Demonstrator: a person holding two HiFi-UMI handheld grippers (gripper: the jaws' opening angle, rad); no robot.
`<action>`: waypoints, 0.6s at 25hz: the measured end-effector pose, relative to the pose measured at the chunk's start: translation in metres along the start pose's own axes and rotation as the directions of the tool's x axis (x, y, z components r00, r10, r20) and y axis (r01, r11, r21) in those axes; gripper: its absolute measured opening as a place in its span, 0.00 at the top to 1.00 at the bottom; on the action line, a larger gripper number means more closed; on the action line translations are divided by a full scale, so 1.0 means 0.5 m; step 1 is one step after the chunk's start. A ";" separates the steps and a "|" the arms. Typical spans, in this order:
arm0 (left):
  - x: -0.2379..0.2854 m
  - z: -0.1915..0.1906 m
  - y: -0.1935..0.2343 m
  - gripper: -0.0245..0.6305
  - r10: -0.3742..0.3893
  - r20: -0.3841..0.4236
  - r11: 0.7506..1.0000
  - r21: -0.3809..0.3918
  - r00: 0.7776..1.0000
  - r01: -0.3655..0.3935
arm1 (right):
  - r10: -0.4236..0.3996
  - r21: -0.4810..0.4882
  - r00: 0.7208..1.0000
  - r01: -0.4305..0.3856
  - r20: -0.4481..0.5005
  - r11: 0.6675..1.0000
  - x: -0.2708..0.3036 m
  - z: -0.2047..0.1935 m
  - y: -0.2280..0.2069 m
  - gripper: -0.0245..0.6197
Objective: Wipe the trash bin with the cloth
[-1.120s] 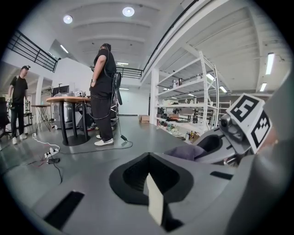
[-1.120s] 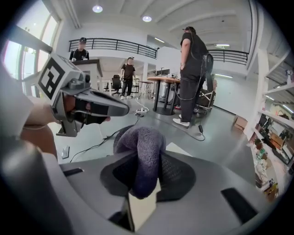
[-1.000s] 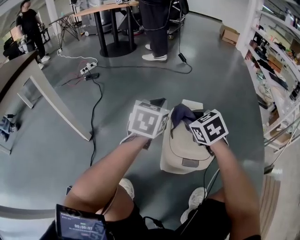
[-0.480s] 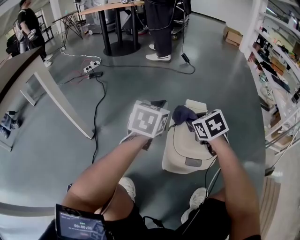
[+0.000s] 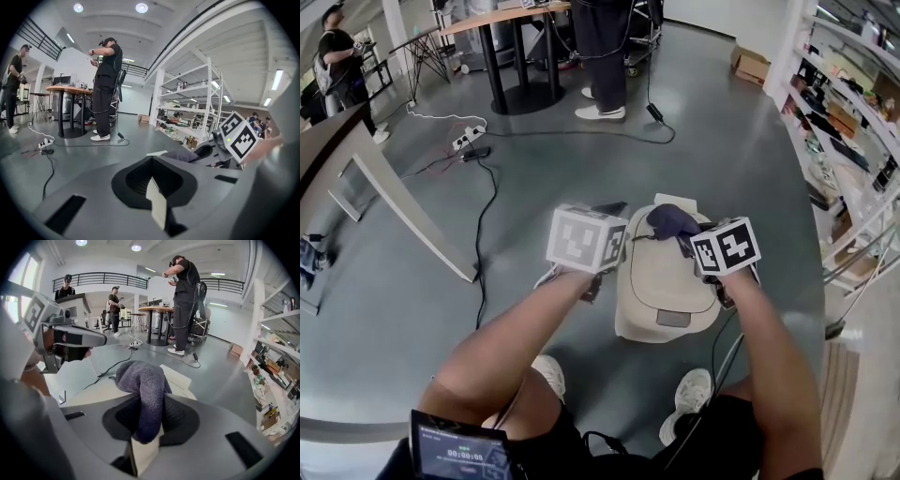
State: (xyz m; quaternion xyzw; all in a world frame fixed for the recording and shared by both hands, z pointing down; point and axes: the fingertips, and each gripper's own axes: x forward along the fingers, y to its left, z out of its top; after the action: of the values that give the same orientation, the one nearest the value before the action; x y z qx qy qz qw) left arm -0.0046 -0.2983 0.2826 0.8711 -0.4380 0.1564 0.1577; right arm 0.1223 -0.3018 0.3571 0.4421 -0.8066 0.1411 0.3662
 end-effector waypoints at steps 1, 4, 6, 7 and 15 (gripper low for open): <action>0.005 -0.005 -0.006 0.97 -0.004 -0.004 1.000 0.003 1.000 0.004 | -0.014 0.012 1.000 0.014 -0.001 1.000 -0.006 -0.006 -0.011 0.82; 0.009 -0.007 -0.032 0.97 -0.011 -0.016 0.998 0.063 1.000 0.012 | -0.061 0.036 0.998 0.062 -0.018 0.997 -0.026 -0.029 -0.042 0.82; 0.006 -0.003 -0.056 0.97 -0.027 -0.021 0.995 0.090 0.999 0.029 | -0.081 0.059 0.996 0.082 -0.024 0.995 -0.037 -0.047 -0.061 0.82; 0.008 -0.005 -0.067 0.97 -0.037 -0.024 0.995 0.095 0.999 0.039 | -0.088 0.074 0.996 0.089 -0.025 0.993 -0.042 -0.056 -0.070 0.82; 0.031 -0.020 -0.103 0.97 -0.067 -0.038 0.990 0.119 0.997 0.071 | -0.101 0.194 0.994 0.105 -0.031 0.975 -0.061 -0.100 -0.100 0.82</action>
State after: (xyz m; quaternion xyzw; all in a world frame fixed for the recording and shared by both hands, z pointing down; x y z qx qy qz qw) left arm 0.0447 -0.2758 0.2906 0.8909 -0.3947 0.1914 0.1177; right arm 0.1969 -0.2841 0.3652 0.5157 -0.7609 0.2049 0.3365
